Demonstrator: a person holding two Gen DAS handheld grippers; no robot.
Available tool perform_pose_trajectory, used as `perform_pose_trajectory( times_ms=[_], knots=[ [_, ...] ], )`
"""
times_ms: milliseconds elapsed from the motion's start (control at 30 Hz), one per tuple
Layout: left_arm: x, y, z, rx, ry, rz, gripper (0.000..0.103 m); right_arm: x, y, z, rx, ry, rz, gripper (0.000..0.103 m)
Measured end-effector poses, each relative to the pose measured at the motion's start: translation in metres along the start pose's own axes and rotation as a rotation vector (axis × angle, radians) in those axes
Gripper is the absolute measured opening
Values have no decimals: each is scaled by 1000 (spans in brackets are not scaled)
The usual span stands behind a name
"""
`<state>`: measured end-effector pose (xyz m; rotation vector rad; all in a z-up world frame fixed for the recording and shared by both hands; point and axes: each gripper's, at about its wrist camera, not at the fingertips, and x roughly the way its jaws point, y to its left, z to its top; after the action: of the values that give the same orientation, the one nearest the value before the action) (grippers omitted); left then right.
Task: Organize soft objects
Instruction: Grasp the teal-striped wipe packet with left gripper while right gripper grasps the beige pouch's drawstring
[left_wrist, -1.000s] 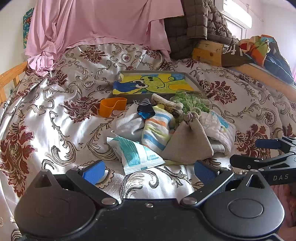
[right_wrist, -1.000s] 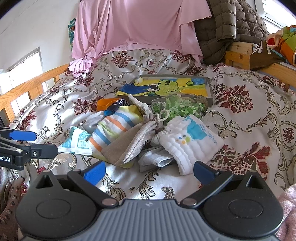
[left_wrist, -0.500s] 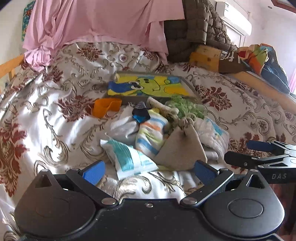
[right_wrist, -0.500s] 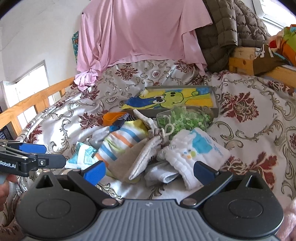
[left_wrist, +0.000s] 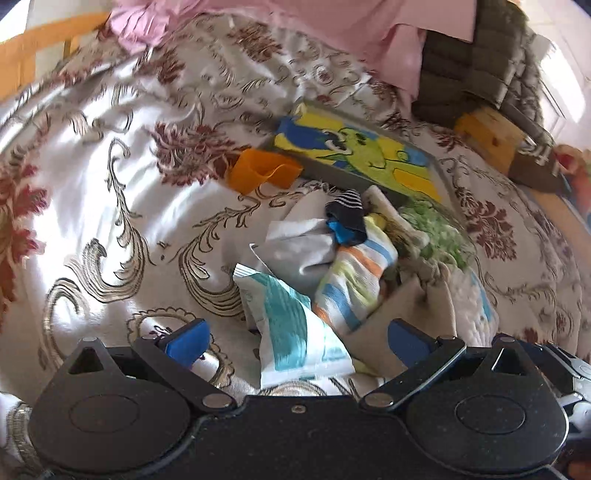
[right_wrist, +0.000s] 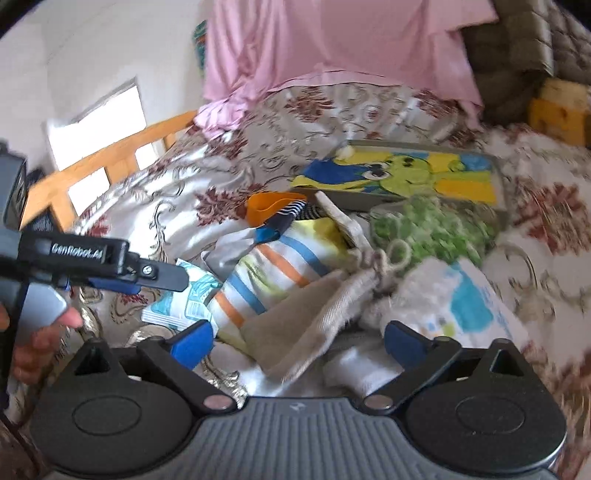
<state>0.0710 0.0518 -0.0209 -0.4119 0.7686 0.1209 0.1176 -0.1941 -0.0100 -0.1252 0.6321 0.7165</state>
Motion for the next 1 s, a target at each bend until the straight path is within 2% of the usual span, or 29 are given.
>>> perform_pose_trajectory(
  times_ms=[133,233,433,567,667,767,867,1000],
  knots=[
    [15,-3,4,14,24,-19,102,20,2,8,-57,38,12,89],
    [25,-5,4,20,56,-42,101,29,0,6,-42,63,11,88],
    [42,2,4,-57,116,-75,84,40,-15,1,45,57,38,81],
    [44,6,4,-113,118,-64,73,44,-18,0,62,56,64,69],
    [42,11,3,-171,117,-61,58,46,-17,-1,61,55,61,60],
    [42,12,2,-187,116,-62,55,51,-19,-1,81,62,60,56],
    [43,13,0,-199,107,-64,53,56,-21,-3,86,79,48,38],
    [35,7,-3,-167,94,-75,50,51,-18,-5,59,70,26,24]
  ],
)
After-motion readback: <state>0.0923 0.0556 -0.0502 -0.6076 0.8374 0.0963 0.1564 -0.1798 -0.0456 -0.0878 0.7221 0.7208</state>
